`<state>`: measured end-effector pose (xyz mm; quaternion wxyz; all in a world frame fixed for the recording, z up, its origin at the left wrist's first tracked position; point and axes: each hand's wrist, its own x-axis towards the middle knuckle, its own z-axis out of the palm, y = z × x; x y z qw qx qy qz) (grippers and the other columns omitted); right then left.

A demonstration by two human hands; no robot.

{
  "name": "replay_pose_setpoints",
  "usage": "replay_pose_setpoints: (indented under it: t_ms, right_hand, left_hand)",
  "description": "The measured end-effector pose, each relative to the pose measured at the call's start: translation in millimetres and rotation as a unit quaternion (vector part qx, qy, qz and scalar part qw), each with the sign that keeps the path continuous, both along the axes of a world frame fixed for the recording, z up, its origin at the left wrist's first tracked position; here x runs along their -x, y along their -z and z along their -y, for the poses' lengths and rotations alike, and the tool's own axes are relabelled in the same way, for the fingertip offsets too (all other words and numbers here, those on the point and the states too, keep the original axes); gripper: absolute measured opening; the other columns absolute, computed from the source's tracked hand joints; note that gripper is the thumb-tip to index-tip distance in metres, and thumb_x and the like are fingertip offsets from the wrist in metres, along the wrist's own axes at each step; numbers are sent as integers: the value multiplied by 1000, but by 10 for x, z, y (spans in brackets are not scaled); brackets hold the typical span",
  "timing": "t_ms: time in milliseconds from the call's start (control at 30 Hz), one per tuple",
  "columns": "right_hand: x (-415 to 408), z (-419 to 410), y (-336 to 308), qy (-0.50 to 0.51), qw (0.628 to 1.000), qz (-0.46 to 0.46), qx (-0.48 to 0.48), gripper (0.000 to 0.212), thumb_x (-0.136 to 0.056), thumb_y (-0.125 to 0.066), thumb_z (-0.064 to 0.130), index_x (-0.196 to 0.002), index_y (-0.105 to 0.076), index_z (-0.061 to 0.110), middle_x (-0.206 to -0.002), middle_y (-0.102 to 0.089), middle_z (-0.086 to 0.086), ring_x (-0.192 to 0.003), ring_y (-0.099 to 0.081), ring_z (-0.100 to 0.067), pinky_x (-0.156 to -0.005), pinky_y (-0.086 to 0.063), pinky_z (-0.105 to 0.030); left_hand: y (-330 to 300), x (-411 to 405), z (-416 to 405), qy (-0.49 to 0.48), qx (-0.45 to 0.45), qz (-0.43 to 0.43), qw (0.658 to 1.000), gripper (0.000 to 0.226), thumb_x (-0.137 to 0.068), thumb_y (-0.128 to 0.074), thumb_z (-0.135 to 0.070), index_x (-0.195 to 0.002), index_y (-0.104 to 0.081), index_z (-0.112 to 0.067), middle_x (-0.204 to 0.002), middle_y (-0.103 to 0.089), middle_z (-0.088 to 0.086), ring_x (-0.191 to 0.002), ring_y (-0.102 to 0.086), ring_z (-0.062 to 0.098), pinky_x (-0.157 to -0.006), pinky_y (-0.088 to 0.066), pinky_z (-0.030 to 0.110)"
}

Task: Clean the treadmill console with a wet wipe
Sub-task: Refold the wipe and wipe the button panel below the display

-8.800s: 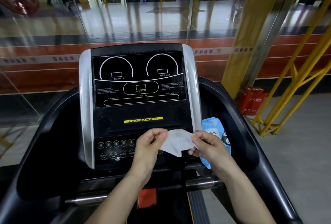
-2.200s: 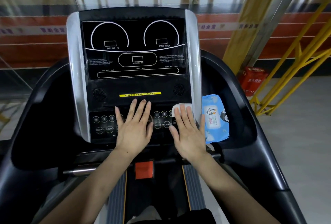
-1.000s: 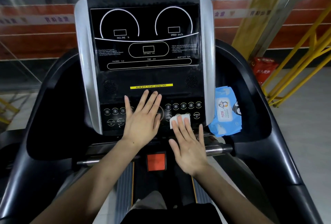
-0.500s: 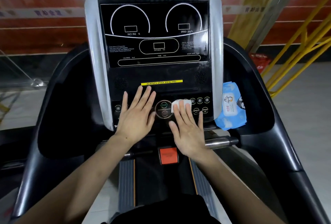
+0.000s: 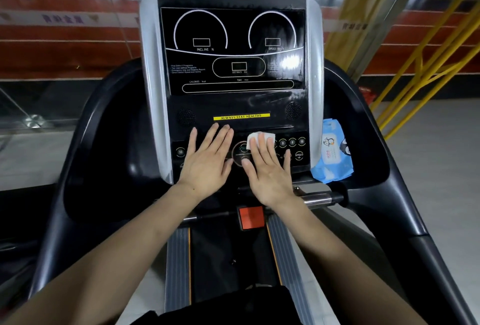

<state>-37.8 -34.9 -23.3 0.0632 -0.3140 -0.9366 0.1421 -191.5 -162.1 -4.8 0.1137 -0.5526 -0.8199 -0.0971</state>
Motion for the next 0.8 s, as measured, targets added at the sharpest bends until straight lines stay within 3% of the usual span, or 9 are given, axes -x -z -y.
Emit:
replay_pose_setpoints:
  t_ms: [233, 500, 667, 800]
  right_hand:
    - [-426, 304, 307, -19, 998, 48, 32, 61, -110, -12, 56, -163, 14, 40, -168, 26, 20, -153, 30, -2, -127, 13, -56]
    - [123, 108, -113, 4, 1000, 14, 22, 63, -107, -7, 60, -163, 12, 40, -169, 25, 19, -155, 25, -5, -126, 18, -50]
    - [-210, 430, 195, -23, 999, 44, 18, 62, -108, -6, 58, -163, 15, 39, -168, 28, 17, -155, 29, -6, -128, 12, -55]
    - [-252, 447, 258, -24, 998, 50, 21, 61, -107, -5, 59, -161, 17, 41, -168, 28, 19, -154, 30, -4, -127, 14, -56]
  left_hand:
    - [-3, 120, 132, -18, -12, 26, 999, 68, -107, -37, -44, -166, -13, -19, -175, -8, -3, -162, 3, 19, -130, -5, 57]
    - [15, 58, 123, -25, -7, 21, 999, 71, -105, -39, -44, -166, -14, -16, -174, -19, 0, -162, -2, 22, -129, -6, 59]
    - [-11, 95, 156, -13, -11, 16, 1000, 69, -105, -39, -42, -165, -18, -15, -172, -24, 1, -162, -6, 22, -130, -4, 57]
    - [-22, 163, 184, 10, -2, 27, 1000, 70, -107, -37, -42, -166, -11, -16, -175, -13, 0, -162, 3, 20, -131, 0, 54]
